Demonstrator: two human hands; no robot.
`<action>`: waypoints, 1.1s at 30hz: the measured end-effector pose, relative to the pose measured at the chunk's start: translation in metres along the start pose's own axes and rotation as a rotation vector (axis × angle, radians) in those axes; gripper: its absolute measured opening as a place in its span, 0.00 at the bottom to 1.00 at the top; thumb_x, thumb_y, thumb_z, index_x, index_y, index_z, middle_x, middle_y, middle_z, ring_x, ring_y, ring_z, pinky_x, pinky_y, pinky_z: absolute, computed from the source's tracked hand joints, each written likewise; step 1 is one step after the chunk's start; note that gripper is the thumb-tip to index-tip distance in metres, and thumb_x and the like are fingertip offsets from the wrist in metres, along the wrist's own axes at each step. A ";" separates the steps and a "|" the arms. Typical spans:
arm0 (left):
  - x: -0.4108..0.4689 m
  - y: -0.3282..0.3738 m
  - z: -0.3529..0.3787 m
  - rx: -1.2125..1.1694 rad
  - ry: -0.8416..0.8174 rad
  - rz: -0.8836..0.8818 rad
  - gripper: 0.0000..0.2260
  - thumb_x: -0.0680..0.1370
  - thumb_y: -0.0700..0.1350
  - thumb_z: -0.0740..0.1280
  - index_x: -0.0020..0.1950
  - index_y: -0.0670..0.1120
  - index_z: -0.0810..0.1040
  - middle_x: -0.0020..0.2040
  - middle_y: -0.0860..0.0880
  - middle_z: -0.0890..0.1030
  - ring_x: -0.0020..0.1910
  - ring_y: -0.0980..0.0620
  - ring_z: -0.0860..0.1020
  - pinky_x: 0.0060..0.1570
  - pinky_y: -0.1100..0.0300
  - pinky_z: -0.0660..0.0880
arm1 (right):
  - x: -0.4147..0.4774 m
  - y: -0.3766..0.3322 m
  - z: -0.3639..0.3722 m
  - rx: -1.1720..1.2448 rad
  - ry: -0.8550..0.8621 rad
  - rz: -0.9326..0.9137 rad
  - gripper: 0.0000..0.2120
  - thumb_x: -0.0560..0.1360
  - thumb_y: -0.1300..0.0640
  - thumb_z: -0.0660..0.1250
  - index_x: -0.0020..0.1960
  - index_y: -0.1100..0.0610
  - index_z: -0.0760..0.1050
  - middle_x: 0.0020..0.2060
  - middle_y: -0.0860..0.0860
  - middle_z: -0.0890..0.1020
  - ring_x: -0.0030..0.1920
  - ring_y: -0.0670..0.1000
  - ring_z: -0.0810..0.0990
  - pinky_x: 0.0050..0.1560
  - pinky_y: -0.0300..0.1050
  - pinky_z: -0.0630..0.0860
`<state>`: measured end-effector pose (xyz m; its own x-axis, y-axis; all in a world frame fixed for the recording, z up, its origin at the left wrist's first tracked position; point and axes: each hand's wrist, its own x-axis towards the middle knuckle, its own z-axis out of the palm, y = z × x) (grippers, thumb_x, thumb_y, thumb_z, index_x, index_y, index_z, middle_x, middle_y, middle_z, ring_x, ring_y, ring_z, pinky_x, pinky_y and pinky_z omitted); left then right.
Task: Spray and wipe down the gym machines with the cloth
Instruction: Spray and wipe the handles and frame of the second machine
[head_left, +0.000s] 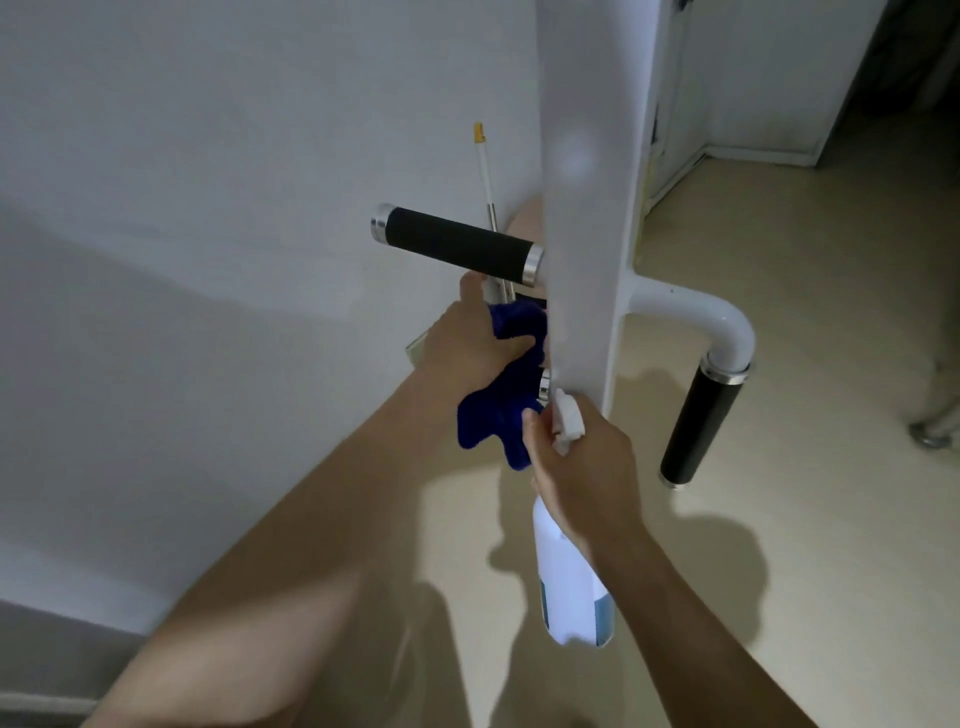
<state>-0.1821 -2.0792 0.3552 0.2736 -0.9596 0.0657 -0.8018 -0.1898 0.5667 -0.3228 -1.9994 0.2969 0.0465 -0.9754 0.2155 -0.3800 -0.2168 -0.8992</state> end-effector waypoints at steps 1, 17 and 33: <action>-0.002 -0.005 0.001 0.336 0.162 0.116 0.29 0.75 0.60 0.66 0.70 0.48 0.64 0.53 0.47 0.75 0.51 0.46 0.76 0.48 0.52 0.75 | 0.001 0.000 -0.001 -0.013 -0.020 0.011 0.08 0.78 0.49 0.64 0.42 0.49 0.69 0.28 0.47 0.75 0.32 0.50 0.75 0.37 0.46 0.73; 0.004 -0.058 0.013 0.249 0.296 0.371 0.19 0.80 0.48 0.56 0.28 0.51 0.61 0.26 0.55 0.66 0.25 0.56 0.65 0.29 0.65 0.58 | 0.009 0.009 0.009 -0.292 -0.010 -0.178 0.03 0.69 0.54 0.57 0.37 0.50 0.67 0.27 0.45 0.65 0.29 0.49 0.64 0.31 0.40 0.62; 0.010 -0.055 -0.008 0.373 0.099 -0.067 0.19 0.83 0.52 0.52 0.67 0.41 0.68 0.42 0.44 0.75 0.37 0.48 0.74 0.40 0.54 0.71 | 0.016 0.009 -0.004 -0.236 -0.175 -0.117 0.05 0.71 0.54 0.60 0.38 0.46 0.66 0.27 0.43 0.70 0.30 0.45 0.70 0.30 0.34 0.62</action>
<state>-0.1311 -2.0771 0.3319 0.3669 -0.9214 0.1280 -0.9137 -0.3312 0.2356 -0.3293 -2.0170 0.2935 0.2531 -0.9409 0.2249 -0.5659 -0.3326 -0.7544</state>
